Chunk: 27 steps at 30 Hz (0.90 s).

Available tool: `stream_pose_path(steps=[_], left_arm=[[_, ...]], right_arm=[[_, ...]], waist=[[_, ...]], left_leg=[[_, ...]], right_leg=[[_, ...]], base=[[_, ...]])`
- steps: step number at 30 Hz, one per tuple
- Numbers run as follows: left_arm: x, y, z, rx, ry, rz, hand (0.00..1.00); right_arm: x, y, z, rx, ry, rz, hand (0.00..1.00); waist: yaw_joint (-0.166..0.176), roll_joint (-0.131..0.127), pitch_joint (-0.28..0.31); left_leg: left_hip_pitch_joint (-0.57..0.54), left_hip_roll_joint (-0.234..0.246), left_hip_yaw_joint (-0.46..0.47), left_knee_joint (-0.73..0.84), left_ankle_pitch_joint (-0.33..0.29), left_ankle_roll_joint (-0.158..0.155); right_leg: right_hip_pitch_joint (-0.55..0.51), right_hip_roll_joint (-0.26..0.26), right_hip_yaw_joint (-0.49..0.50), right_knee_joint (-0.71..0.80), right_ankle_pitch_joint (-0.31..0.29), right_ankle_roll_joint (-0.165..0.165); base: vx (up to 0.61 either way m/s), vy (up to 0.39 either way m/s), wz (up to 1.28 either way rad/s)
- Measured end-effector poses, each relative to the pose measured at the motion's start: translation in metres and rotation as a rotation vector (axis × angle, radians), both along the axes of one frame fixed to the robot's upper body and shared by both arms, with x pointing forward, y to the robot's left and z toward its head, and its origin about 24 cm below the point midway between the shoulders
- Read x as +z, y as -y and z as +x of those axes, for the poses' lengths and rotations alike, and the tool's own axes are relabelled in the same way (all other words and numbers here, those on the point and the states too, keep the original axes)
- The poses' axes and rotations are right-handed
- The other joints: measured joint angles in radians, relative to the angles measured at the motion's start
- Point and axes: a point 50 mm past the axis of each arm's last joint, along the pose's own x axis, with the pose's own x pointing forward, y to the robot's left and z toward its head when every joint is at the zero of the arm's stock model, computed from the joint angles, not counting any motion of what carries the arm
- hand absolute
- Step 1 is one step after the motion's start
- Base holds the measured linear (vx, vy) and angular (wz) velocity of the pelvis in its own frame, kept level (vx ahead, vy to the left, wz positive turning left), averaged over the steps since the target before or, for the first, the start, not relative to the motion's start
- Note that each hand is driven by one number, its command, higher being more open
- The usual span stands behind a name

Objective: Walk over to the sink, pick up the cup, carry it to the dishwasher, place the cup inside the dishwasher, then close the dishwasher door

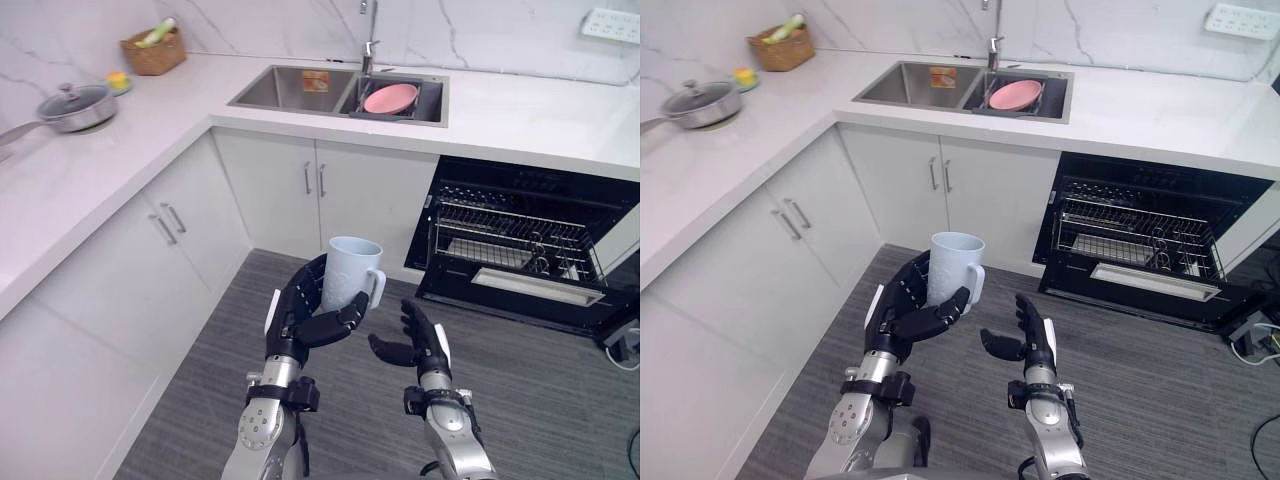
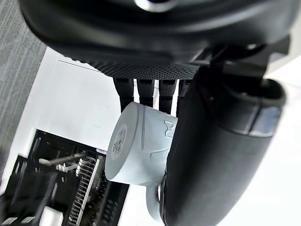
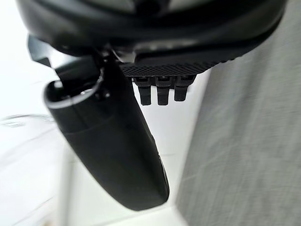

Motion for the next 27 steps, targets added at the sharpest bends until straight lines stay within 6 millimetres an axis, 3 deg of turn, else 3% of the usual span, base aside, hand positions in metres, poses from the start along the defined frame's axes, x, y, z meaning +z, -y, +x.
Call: stream_pose_path(steps=[2, 3, 4, 5, 6, 8, 9, 12, 13, 14, 15, 16, 17, 18, 20, 21, 22, 24, 25, 27], left_arm=[[0.0, -0.002, 0.001, 0.004, 0.0, 0.008, 0.3], [-0.001, -0.003, 0.0, -0.001, -0.002, 0.018, 0.3], [-0.001, -0.004, 0.0, -0.005, -0.003, 0.026, 0.3], [-0.002, -0.007, 0.0, -0.011, -0.003, 0.05, 0.3], [-0.005, -0.01, -0.001, -0.017, -0.014, 0.068, 0.3], [-0.006, -0.011, -0.003, -0.017, -0.023, 0.074, 0.3], [-0.004, -0.011, -0.003, -0.016, -0.015, 0.071, 0.3], [-0.003, -0.011, -0.003, -0.017, -0.01, 0.073, 0.3], [-0.002, -0.01, -0.002, -0.025, -0.002, 0.082, 0.3], [-0.001, -0.009, -0.002, -0.028, 0.005, 0.088, 0.3], [-0.003, -0.008, 0.0, -0.031, 0.0, 0.089, 0.3], [-0.007, -0.002, 0.001, -0.034, -0.023, 0.076, 0.3], [-0.007, 0.0, 0.001, -0.035, -0.023, 0.071, 0.3], [-0.006, 0.001, 0.003, -0.034, -0.016, 0.073, 0.3], [-0.004, 0.001, 0.006, -0.035, -0.005, 0.072, 0.3], [-0.003, 0.003, 0.006, -0.031, -0.004, 0.059, 0.3], [-0.002, 0.005, 0.005, -0.026, -0.002, 0.043, 0.3], [0.003, 0.006, 0.003, -0.013, 0.012, 0.017, 0.3], [0.004, 0.004, 0.0, 0.0, 0.017, 0.008, 0.3], [0.002, 0.003, -0.001, 0.007, 0.008, 0.012, 0.3]], right_arm=[[-0.001, 0.0, -0.001, 0.0, -0.008, 0.0, 0.9], [-0.001, 0.0, 0.0, -0.002, -0.006, 0.004, 0.9], [-0.001, -0.001, 0.0, -0.002, -0.005, 0.007, 0.9], [0.0, -0.005, 0.002, 0.003, -0.001, 0.02, 0.9], [0.0, -0.008, 0.003, 0.01, -0.001, 0.03, 0.9], [0.0, -0.013, 0.003, 0.026, 0.002, 0.039, 0.9], [0.003, -0.017, 0.006, 0.041, 0.014, 0.046, 0.9], [0.009, -0.027, 0.014, 0.082, 0.047, 0.06, 0.9], [0.01, -0.027, 0.015, 0.088, 0.052, 0.061, 0.9], [0.01, -0.027, 0.015, 0.087, 0.052, 0.061, 0.9], [0.009, -0.024, 0.014, 0.084, 0.048, 0.051, 0.9], [0.007, -0.015, 0.012, 0.08, 0.036, 0.024, 0.9], [0.007, -0.011, 0.012, 0.074, 0.036, 0.015, 0.9], [0.008, -0.009, 0.012, 0.068, 0.037, 0.01, 0.9], [0.006, -0.004, 0.004, 0.043, 0.026, 0.008, 0.9], [0.01, -0.003, -0.005, 0.03, 0.039, 0.014, 0.9], [0.011, -0.003, -0.014, 0.013, 0.036, 0.02, 0.9], [0.01, -0.003, -0.021, -0.009, 0.022, 0.033, 0.9], [0.01, -0.002, -0.021, -0.025, 0.021, 0.039, 0.9], [0.011, -0.001, -0.019, -0.031, 0.027, 0.037, 0.9]], waist=[[-0.007, -0.004, 0.001], [-0.007, -0.005, 0.003], [-0.007, -0.008, 0.006], [-0.008, -0.019, 0.017], [-0.012, -0.023, 0.021], [-0.021, -0.022, 0.02], [-0.024, -0.023, 0.02], [-0.033, -0.019, 0.02], [-0.046, -0.035, 0.008], [-0.048, -0.049, 0.004], [-0.062, -0.039, 0.006], [-0.061, 0.009, 0.006], [-0.06, 0.026, 0.009], [-0.062, 0.033, 0.013], [-0.06, 0.038, 0.023], [-0.054, 0.039, 0.027], [-0.04, 0.039, 0.027], [-0.033, 0.039, 0.026], [-0.023, 0.041, 0.024], [-0.008, 0.04, 0.025]], left_leg=[[-0.004, -0.013, 0.022, 0.05, -0.059, 0.015], [0.026, -0.021, 0.045, 0.042, -0.088, 0.026], [0.051, -0.026, 0.06, 0.03, -0.099, 0.033], [0.119, -0.035, 0.088, -0.003, -0.118, 0.047], [0.178, -0.036, 0.109, -0.021, -0.137, 0.057], [0.266, -0.026, 0.127, -0.072, -0.153, 0.055], [0.304, -0.016, 0.138, -0.101, -0.166, 0.045], [0.369, 0.011, 0.18, -0.133, -0.195, 0.016], [0.388, 0.01, 0.182, -0.146, -0.208, -0.006], [0.391, 0.002, 0.178, -0.146, -0.216, -0.02], [0.399, 0.005, 0.162, -0.136, -0.238, -0.038], [0.408, 0.05, 0.148, -0.129, -0.242, -0.042], [0.407, 0.065, 0.141, -0.114, -0.24, -0.045], [0.404, 0.076, 0.135, -0.09, -0.236, -0.052], [0.355, 0.129, 0.112, 0.119, -0.199, -0.093], [0.3, 0.161, 0.109, 0.297, -0.133, -0.1], [0.248, 0.188, 0.114, 0.422, -0.153, -0.103], [0.156, 0.201, 0.119, 0.476, -0.214, -0.076], [0.099, 0.186, 0.113, 0.396, -0.254, -0.063], [0.072, 0.136, 0.061, 0.246, -0.259, -0.055]], right_leg=[[-0.01, -0.016, 0.015, 0.038, 0.002, 0.009], [-0.059, -0.024, 0.021, 0.165, 0.0, 0.041], [-0.1, -0.03, 0.023, 0.267, 0.002, 0.085], [-0.192, -0.044, 0.035, 0.497, 0.042, 0.171], [-0.258, -0.048, 0.021, 0.656, 0.035, 0.155], [-0.339, -0.053, -0.058, 0.742, 0.007, 0.093], [-0.392, -0.048, -0.107, 0.735, -0.01, 0.062], [-0.481, -0.03, -0.202, 0.59, -0.03, 0.019], [-0.478, -0.006, -0.223, 0.37, 0.028, -0.013], [-0.471, -0.001, -0.217, 0.272, 0.09, -0.02], [-0.459, 0.008, -0.215, 0.252, 0.193, -0.065], [-0.427, 0.046, -0.228, 0.225, 0.189, -0.076], [-0.412, 0.065, -0.232, 0.208, 0.183, -0.085], [-0.397, 0.076, -0.236, 0.195, 0.179, -0.091], [-0.306, 0.107, -0.247, 0.139, 0.165, -0.108], [-0.241, 0.113, -0.248, 0.107, 0.154, -0.113], [-0.188, 0.113, -0.241, 0.082, 0.144, -0.116], [-0.154, 0.112, -0.229, 0.062, 0.112, -0.128], [-0.149, 0.11, -0.199, 0.062, 0.101, -0.122], [-0.146, 0.102, -0.152, 0.062, 0.093, -0.108]], base=[[0.41, 0.251, -0.21], [0.37, 0.224, -0.38], [0.34, 0.189, -0.52], [0.3, 0.154, -0.53], [0.29, 0.133, -0.54], [0.33, 0.064, -0.39], [0.32, 0.008, -0.36], [0.31, -0.086, -0.48], [0.35, -0.127, -0.15], [0.41, -0.143, 0.09], [0.43, -0.129, 0.02], [0.42, -0.129, -0.06], [0.32, -0.094, -0.18], [0.37, -0.151, -0.08], [0.38, -0.153, 0.02], [0.31, -0.08, -0.01], [0.29, -0.057, -0.04], [0.23, 0.015, -0.22], [0.21, 0.089, -0.49], [0.16, 0.136, -0.63]])
